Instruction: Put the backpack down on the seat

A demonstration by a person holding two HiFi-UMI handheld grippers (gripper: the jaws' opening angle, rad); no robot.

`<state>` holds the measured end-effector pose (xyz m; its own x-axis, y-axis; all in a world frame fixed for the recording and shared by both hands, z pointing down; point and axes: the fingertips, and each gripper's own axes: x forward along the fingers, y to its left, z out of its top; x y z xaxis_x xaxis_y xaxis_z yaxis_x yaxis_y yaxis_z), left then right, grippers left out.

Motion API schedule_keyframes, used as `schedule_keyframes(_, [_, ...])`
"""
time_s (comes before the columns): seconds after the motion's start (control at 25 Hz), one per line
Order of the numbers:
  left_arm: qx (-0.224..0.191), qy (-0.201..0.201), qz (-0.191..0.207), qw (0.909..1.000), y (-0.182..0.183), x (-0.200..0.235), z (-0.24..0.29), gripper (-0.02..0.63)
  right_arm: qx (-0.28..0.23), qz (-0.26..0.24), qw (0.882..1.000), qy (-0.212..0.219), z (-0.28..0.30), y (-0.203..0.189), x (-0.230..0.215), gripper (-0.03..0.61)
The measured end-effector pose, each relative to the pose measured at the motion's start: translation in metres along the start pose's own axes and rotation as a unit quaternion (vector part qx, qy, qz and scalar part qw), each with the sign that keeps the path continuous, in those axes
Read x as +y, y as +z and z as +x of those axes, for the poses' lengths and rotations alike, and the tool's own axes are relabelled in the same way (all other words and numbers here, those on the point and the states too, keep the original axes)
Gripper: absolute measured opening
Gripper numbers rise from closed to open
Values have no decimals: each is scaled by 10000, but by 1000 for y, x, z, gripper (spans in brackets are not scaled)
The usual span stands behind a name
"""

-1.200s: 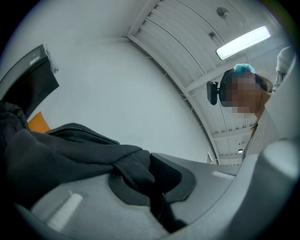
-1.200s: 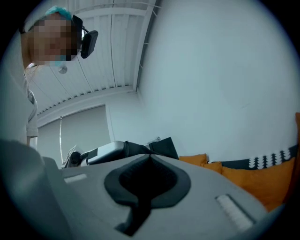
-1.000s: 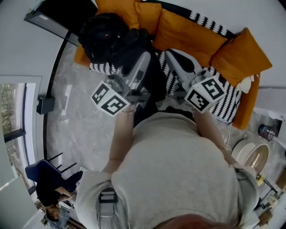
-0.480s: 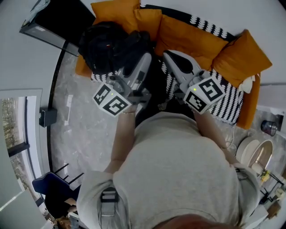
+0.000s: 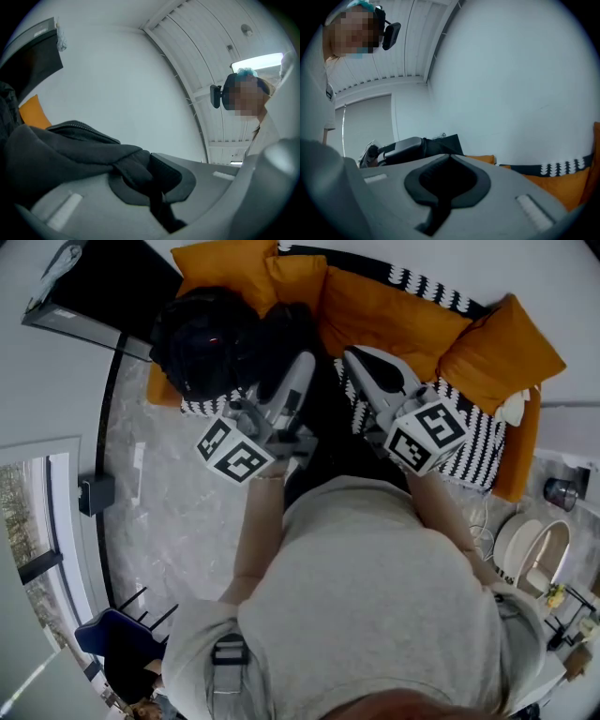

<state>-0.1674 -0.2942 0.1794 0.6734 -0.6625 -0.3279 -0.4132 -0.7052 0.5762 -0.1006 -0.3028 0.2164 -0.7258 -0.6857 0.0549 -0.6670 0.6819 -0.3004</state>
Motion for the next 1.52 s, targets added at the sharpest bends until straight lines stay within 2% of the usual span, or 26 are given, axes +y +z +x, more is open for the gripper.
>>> schedule_keyframes(0.36, [80, 115, -194, 9997, -6, 26, 24, 17, 253, 34, 9997, 24, 15, 0, -32, 3])
schedule_keyframes(0.6, [220, 311, -340, 9987, -26, 47, 33, 17, 330, -34, 9994, -82, 20, -2, -59, 3])
schedule_keyframes(0.8, [457, 542, -645, 9954, -56, 66, 32, 17, 536, 199, 9983, -140, 19, -23, -82, 3])
schedule_keyframes(1.0, [512, 700, -842, 9927, -73, 82, 32, 17, 705, 365, 9966, -214, 19, -43, -101, 3])
schedule_keyframes(1.52, [1095, 783, -1355, 9816, -132, 97, 35, 17, 833, 735, 9923, -557, 7, -80, -133, 3])
